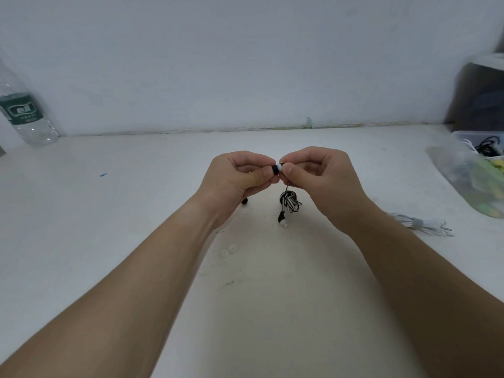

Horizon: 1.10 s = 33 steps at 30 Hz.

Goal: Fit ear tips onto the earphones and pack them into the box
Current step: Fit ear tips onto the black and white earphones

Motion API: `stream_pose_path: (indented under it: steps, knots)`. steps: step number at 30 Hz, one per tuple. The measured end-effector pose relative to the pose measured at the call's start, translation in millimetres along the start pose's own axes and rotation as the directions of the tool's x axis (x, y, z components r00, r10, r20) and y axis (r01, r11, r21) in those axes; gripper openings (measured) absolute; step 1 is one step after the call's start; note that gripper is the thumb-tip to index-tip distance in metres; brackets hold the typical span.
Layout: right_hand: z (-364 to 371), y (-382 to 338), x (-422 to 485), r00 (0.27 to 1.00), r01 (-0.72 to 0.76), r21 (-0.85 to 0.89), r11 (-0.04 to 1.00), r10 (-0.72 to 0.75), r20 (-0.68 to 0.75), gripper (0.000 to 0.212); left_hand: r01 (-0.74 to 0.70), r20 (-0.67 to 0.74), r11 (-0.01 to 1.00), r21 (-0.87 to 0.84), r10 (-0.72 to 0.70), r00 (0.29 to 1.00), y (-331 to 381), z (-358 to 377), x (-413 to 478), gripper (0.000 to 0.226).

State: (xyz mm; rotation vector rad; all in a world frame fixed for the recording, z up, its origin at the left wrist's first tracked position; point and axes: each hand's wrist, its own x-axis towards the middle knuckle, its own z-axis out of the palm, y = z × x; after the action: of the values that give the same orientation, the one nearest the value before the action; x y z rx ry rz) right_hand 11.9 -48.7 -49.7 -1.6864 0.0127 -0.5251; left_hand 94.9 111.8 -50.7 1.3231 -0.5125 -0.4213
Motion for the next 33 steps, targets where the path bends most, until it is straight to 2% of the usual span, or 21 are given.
stream_pose_path:
  steps: [12, 24, 33]
  knots:
    - [14.5, -0.3, -3.0, 0.98, 0.1, -0.126, 0.987, -0.119, -0.157, 0.015, -0.026, -0.079, 0.998, -0.061, 0.021, 0.997, -2.9, 7.0, 1.7, 0.012]
    - [18.0, 2.0, -4.0, 0.951, 0.137, -0.23, 0.963, -0.193, -0.243, 0.008, -0.075, -0.104, 0.997, -0.015, 0.073, 0.992, -2.9, 12.2, 1.4, 0.011]
    - [0.8, 3.2, 0.2, 0.996, 0.026, 0.014, 1.0, -0.024, -0.087, 0.017, -0.009, 0.004, 1.0, -0.012, 0.009, 1.0, 1.0, 4.6, 2.5, 0.014]
